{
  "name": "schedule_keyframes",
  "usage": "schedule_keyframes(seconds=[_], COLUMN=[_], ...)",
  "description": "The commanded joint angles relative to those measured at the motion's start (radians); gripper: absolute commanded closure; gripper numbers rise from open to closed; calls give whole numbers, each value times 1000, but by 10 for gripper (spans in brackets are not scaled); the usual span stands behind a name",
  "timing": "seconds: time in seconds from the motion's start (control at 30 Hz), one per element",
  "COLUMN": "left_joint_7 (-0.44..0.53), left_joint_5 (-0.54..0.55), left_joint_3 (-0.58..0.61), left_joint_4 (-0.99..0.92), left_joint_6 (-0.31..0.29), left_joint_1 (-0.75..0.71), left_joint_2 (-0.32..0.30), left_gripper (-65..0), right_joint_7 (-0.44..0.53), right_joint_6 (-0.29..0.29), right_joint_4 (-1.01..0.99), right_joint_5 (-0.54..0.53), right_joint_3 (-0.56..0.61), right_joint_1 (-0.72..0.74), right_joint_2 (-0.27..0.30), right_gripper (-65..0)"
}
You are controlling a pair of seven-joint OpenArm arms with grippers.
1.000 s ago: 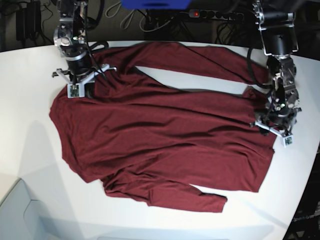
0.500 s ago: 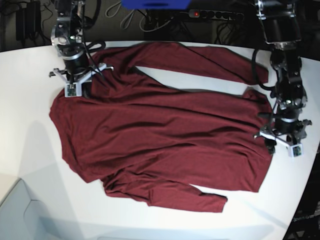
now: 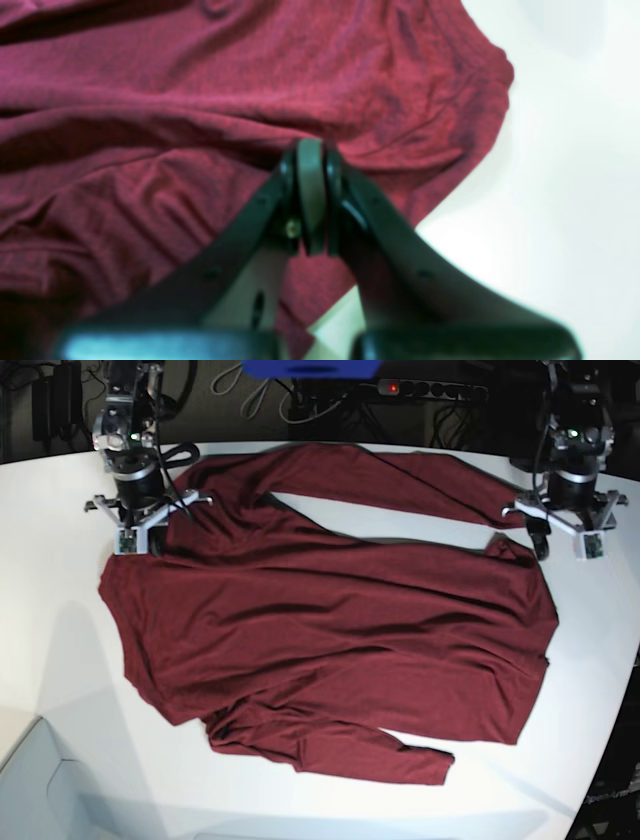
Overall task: Layout the t-shirt on the table in an organized manner, then fold the t-shirt properly
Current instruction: 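Pull the sleeve with the left gripper away from the right gripper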
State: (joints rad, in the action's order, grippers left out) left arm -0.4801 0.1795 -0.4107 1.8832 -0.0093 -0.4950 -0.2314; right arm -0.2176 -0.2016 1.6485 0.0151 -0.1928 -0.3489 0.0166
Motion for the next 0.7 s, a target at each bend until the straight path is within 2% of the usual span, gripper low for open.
schedule_keyframes(seconds=[0.0, 0.27, 0.57, 0.6, 0.67], left_joint_7=[25, 25, 33, 33, 27], left_joint_5=[-1, -1, -1, -1, -1], left_joint_3=[-9, 5, 72, 72, 68], left_joint_4=[11, -118, -248, -258, -279], left_joint_6=[2, 2, 2, 2, 2], left_joint_1=[-15, -23, -11, 0, 17], left_joint_2=[0, 11, 2, 2, 2], left_gripper=[-348, -348, -338, -325, -228], right_joint_7=[27, 27, 27, 27, 27], right_joint_6=[1, 1, 1, 1, 1], right_joint_4=[14, 14, 14, 14, 14], right_joint_5=[-8, -10, -10, -10, -10], right_joint_3=[-1, 6, 2, 0, 0], right_joint_1=[6, 6, 6, 6, 6], right_joint_2=[6, 1, 4, 4, 4], right_gripper=[0, 0, 0, 0, 0])
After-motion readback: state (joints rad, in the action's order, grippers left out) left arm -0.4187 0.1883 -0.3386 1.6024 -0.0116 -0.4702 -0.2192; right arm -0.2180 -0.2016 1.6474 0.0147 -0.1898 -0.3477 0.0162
